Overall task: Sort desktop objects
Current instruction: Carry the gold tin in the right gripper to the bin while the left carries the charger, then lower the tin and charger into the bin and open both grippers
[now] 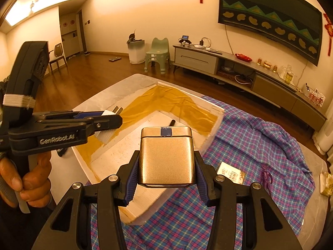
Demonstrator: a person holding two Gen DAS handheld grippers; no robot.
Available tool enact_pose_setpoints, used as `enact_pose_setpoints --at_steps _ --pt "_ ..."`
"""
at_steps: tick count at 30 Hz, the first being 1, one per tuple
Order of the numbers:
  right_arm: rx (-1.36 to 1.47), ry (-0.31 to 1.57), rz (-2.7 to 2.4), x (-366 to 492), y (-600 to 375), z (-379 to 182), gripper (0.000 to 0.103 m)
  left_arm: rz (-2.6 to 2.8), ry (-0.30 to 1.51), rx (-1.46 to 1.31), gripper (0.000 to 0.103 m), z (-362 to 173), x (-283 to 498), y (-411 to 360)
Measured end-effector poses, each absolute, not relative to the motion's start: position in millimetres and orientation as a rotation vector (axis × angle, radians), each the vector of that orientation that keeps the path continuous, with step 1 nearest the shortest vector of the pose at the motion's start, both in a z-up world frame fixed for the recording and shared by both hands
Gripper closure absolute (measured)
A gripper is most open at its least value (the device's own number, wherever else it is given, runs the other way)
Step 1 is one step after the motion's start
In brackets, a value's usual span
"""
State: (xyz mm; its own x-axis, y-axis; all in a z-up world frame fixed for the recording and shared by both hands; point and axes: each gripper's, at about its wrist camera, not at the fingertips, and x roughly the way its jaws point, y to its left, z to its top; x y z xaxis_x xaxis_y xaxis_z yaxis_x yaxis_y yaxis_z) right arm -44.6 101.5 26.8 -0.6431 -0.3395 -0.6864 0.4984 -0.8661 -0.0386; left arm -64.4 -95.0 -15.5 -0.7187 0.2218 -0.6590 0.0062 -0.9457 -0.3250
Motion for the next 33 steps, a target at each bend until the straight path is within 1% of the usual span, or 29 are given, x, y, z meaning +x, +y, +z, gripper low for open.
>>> enact_pose_setpoints --at_steps 6,15,22,24,29,33 --pt "0.996 0.396 -2.425 -55 80 17 0.053 2.767 -0.41 -1.223 0.071 -32 -78 -110" --pt "1.111 0.559 -2.34 -89 64 -12 0.053 2.765 -0.247 -1.34 0.071 -52 -90 -110" --pt "1.187 0.599 -2.288 -125 49 -16 0.053 2.721 -0.151 -1.423 0.07 -64 -94 -105" --pt "1.213 0.597 -2.274 -138 43 -17 0.053 2.696 -0.16 -1.449 0.071 -67 -94 -106" --pt "1.283 0.601 -2.238 -169 24 -24 0.053 2.618 -0.268 -1.506 0.071 -73 -96 -113" --pt "1.336 0.614 -2.207 -193 4 -36 0.053 2.6 -0.274 -1.533 0.071 -75 -96 -112"
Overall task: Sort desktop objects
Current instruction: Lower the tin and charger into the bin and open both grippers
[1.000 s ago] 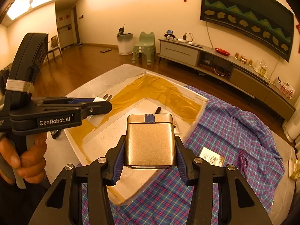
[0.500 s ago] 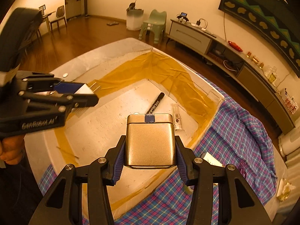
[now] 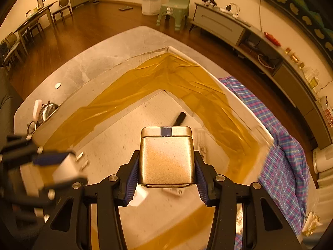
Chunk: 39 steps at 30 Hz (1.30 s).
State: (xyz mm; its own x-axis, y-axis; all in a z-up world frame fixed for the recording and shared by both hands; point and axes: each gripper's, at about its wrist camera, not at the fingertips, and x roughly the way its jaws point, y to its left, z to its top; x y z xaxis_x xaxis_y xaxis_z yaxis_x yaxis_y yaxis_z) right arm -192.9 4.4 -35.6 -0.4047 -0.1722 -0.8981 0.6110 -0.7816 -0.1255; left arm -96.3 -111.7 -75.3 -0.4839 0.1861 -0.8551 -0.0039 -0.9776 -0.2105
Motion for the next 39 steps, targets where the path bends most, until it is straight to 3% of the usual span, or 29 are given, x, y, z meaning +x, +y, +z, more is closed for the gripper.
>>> enact_pose_setpoints --at_steps 14,39 --pt "1.549 0.442 -2.116 -263 -33 -75 0.053 2.596 -0.263 -1.577 0.071 -78 -96 -110" --pt "1.641 0.278 -2.122 -280 -54 -96 0.052 2.612 -0.226 -1.626 0.07 -84 -100 -111"
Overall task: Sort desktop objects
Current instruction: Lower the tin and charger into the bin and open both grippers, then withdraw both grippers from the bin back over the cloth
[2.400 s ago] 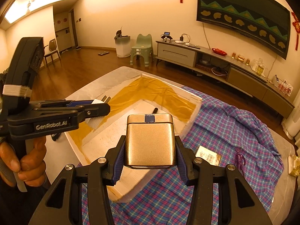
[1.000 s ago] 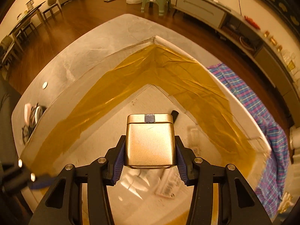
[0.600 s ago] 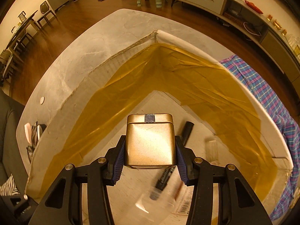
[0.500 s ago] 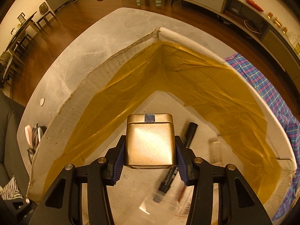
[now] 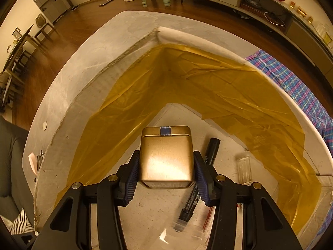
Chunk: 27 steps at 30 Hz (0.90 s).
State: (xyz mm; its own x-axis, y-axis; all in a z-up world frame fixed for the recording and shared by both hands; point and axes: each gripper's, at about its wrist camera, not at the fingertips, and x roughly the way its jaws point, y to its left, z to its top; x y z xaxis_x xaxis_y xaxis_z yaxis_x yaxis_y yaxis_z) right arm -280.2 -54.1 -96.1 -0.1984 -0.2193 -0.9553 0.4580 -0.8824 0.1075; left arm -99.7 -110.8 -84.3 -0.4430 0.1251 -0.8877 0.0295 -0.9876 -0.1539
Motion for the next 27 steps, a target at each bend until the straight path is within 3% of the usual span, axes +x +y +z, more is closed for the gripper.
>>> enact_pose_setpoints --at_steps 13,27 --pt "1.61 0.261 -2.15 -261 -44 -69 0.051 2.642 -0.229 -1.585 0.069 -67 -91 -108" --pt "1.591 0.392 -2.169 -206 8 -32 0.047 2.707 -0.156 -1.423 0.069 -18 -57 -93"
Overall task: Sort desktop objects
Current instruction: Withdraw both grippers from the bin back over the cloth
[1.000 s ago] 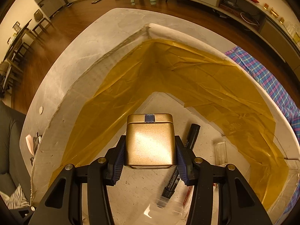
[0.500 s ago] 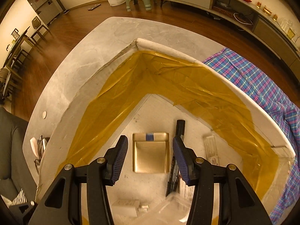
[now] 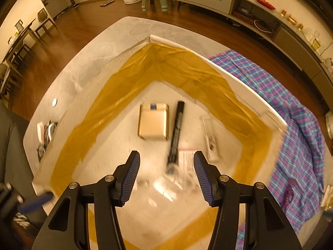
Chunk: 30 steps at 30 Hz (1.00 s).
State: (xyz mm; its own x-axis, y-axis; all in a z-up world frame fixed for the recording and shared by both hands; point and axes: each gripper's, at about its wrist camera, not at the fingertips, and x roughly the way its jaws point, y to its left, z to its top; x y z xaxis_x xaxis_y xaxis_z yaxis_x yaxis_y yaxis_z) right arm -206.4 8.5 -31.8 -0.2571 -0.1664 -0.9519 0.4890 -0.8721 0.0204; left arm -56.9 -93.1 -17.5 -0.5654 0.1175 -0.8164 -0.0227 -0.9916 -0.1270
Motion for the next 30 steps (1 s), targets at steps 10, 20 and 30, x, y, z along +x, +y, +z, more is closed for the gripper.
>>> enact_pose_setpoints --at_steps 10,20,30 --pt "1.519 0.474 -2.201 -159 45 -10 0.043 2.731 -0.102 -1.283 0.069 14 -37 -76" --pt "1.289 0.45 -2.285 -99 71 15 0.041 2.744 -0.093 -1.159 0.065 33 -23 -62" --pt "0.974 0.345 -2.414 -44 116 41 0.041 2.696 -0.051 -1.093 0.061 42 -19 -32"
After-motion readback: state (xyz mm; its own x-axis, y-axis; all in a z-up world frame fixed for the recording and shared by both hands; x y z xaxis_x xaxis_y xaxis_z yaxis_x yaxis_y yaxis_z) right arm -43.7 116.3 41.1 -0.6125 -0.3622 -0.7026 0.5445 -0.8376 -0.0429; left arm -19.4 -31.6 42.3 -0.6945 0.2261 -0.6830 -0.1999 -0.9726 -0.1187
